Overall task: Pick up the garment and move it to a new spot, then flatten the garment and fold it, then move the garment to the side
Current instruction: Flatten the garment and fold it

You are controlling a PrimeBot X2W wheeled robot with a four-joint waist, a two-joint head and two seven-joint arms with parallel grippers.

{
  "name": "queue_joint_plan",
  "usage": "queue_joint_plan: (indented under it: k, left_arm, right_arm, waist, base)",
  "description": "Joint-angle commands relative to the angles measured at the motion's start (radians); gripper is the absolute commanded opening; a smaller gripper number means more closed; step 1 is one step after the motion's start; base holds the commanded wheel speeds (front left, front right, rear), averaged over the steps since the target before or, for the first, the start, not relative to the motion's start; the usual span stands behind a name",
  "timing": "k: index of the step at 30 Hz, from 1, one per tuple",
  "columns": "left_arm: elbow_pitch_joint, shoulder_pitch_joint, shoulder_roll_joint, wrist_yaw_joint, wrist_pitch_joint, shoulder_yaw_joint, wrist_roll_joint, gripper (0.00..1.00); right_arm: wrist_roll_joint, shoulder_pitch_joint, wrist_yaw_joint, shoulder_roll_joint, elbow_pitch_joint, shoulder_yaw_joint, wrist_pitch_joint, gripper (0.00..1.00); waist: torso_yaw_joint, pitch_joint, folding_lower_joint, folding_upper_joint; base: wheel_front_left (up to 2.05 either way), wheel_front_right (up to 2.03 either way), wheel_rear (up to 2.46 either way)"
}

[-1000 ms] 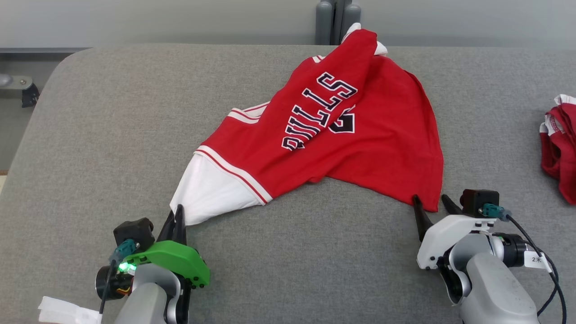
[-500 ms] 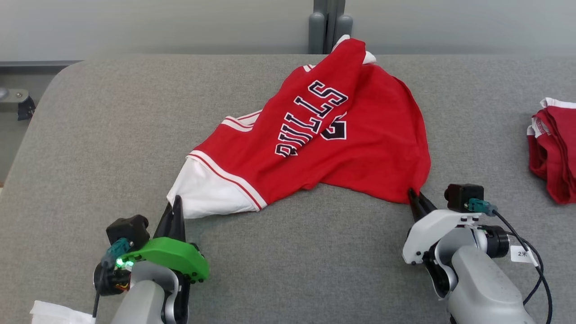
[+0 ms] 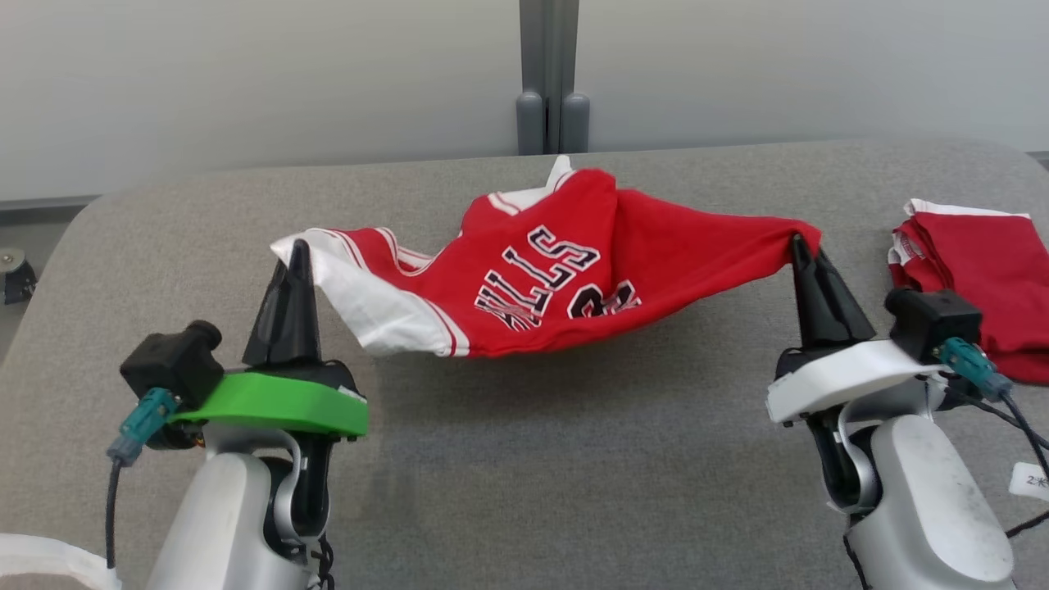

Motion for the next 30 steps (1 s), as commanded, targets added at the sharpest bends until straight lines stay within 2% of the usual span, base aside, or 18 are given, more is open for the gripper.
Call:
queue_joint_plan:
  k: [1, 11, 15, 17, 22, 26, 30]
  left_arm:
    - [-0.047, 0.009, 0.008, 0.008, 0.004, 0.006, -0.002, 0.0]
    - [-0.548, 0.01, 0.051, 0.055, 0.084, 0.042, -0.011, 0.0]
    - [-0.687, -0.027, 0.077, 0.069, 0.137, 0.037, 0.012, 0.0]
    - [-0.726, -0.047, 0.087, 0.071, 0.171, 0.03, 0.01, 0.0]
    - [-0.712, -0.131, 0.115, 0.072, 0.266, 0.024, -0.003, 0.0]
    - [-0.587, -0.242, 0.133, 0.045, 0.303, 0.022, -0.012, 0.0]
    - [-0.424, -0.441, 0.155, 0.005, 0.32, 0.005, 0.024, 0.0]
  right_arm:
    - [-0.008, 0.033, 0.0, -0.004, -0.064, -0.015, 0.016, 0.0]
    - [-0.033, 0.198, 0.0, -0.006, -0.728, -0.152, 0.201, 0.0]
    - [-0.047, 0.213, 0.0, -0.015, -0.907, -0.203, 0.262, 0.0]
    - [-0.049, 0.213, 0.0, -0.015, -0.959, -0.22, 0.288, 0.0]
    - [-0.01, 0.176, 0.0, -0.011, -0.959, -0.202, 0.355, 0.0]
    - [0.04, 0.07, 0.0, -0.011, -0.83, -0.134, 0.375, 0.0]
    - [0.044, -0.161, 0.0, -0.031, -0.637, -0.065, 0.384, 0.0]
  waist:
    - [-0.031, -0.035, 0.0, 0.0]
    - [-0.076, -0.057, 0.0, 0.0]
    - [-0.087, -0.051, 0.0, 0.0]
    - [-0.091, -0.043, 0.0, 0.0]
    - [-0.099, 0.028, 0.0, 0.0]
    - [-0.107, 0.135, 0.0, 0.0]
    - [-0.105, 0.237, 0.0, 0.0]
  base:
    - [0.0, 0.0, 0.0]
    - [0.0, 0.0, 0.0]
    - [0.0, 0.0, 0.0]
    - [0.0, 0.0, 0.0]
    - [0.0, 0.0, 0.0]
    - [0.0, 0.0, 0.0]
    - [0.0, 0.0, 0.0]
